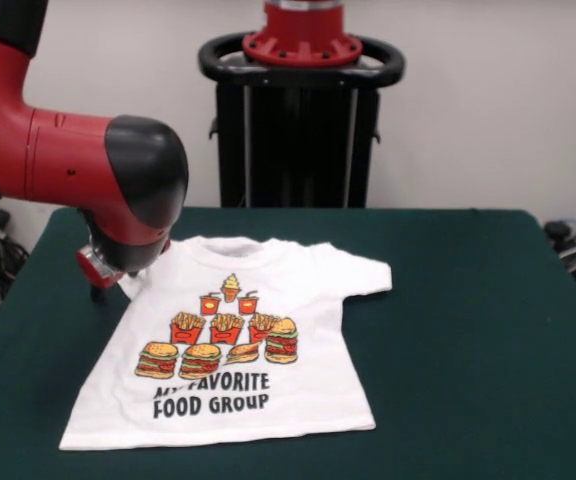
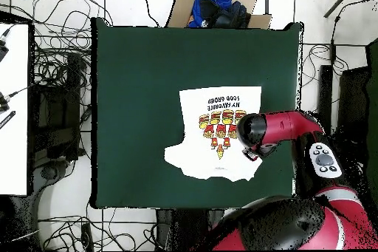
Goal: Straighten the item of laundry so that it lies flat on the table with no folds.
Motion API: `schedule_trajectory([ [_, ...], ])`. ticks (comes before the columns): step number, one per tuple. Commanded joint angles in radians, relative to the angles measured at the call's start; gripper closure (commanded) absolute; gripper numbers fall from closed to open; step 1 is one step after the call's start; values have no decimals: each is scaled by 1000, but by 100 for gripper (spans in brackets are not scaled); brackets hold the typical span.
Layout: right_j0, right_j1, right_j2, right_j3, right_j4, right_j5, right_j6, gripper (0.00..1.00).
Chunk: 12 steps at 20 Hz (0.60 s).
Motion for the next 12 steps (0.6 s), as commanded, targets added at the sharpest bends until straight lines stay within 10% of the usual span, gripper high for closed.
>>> schedule_trajectory([
  [1,14,50,5,-45,-8,59,-90,0],
  [10,27,48,4,-48,-3,82,-87,0],
  [11,27,48,4,-48,-3,81,-87,100],
  [12,27,48,5,-48,-2,82,-87,100],
])
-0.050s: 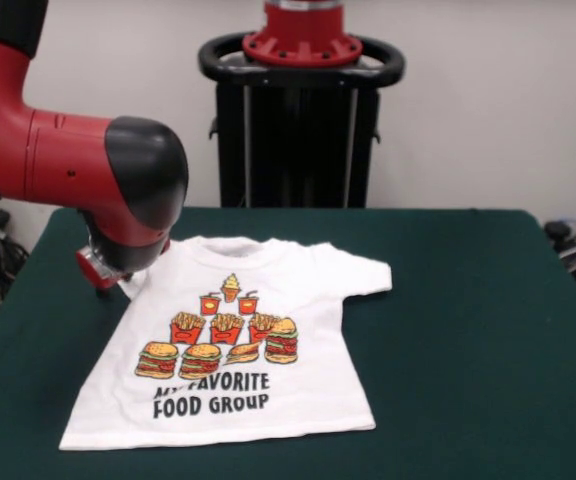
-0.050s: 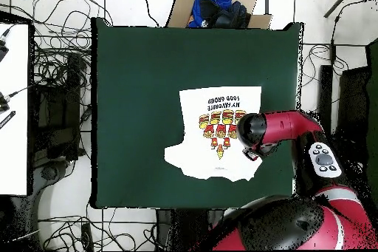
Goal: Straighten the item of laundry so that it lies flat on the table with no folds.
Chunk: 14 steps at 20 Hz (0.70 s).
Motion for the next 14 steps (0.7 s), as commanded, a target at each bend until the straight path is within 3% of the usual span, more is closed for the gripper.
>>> schedule_trajectory([
  [1,25,45,6,-42,0,80,-87,100],
  [14,22,33,3,-30,6,83,-90,100],
])
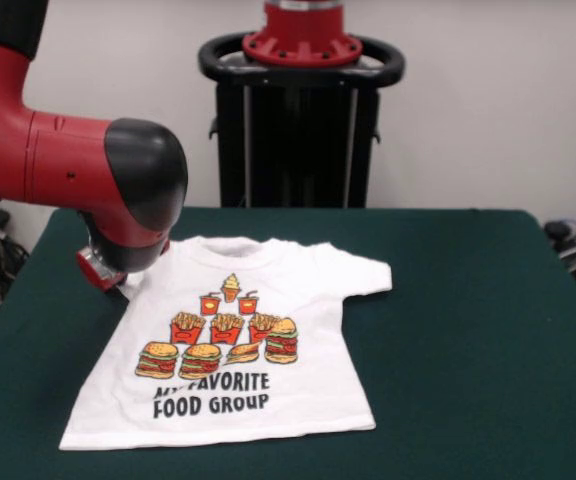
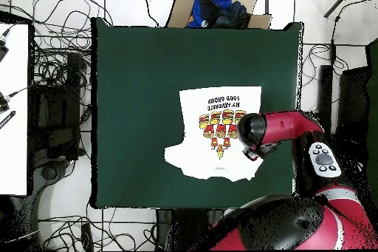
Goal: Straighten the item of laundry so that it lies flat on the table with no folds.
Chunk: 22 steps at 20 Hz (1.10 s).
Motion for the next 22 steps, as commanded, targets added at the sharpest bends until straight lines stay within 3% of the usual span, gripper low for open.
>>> schedule_trajectory([
  [1,24,24,-1,-28,4,94,-92,100],
  [11,29,-39,-58,-31,-43,152,-147,100],
  [22,22,-41,-63,-28,-53,142,-135,100],
])
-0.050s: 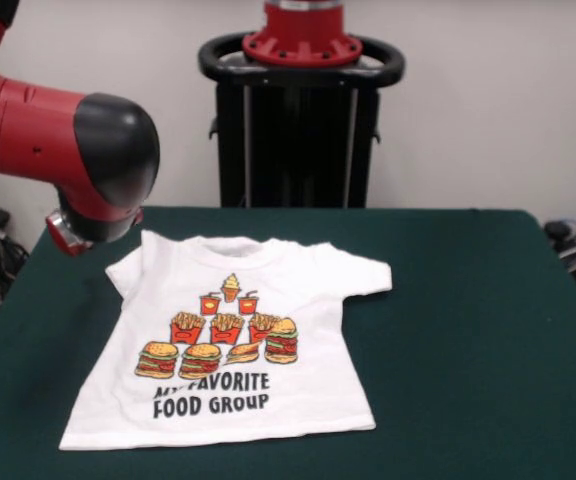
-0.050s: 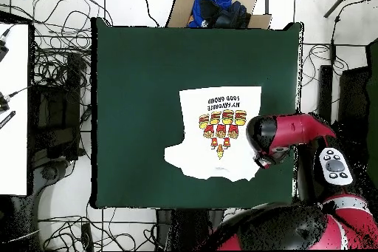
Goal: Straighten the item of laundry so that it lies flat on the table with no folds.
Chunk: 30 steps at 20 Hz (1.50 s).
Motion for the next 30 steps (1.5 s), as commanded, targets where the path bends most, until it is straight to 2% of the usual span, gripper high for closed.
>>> schedule_trajectory([
  [1,20,13,0,-32,-51,41,-132,100],
  [5,-33,41,60,-10,11,-32,-140,100],
  [11,-96,39,134,41,85,-37,-204,100],
  [21,-114,36,168,64,99,-48,-204,100],
  [30,-173,10,237,124,120,-146,-186,100],
])
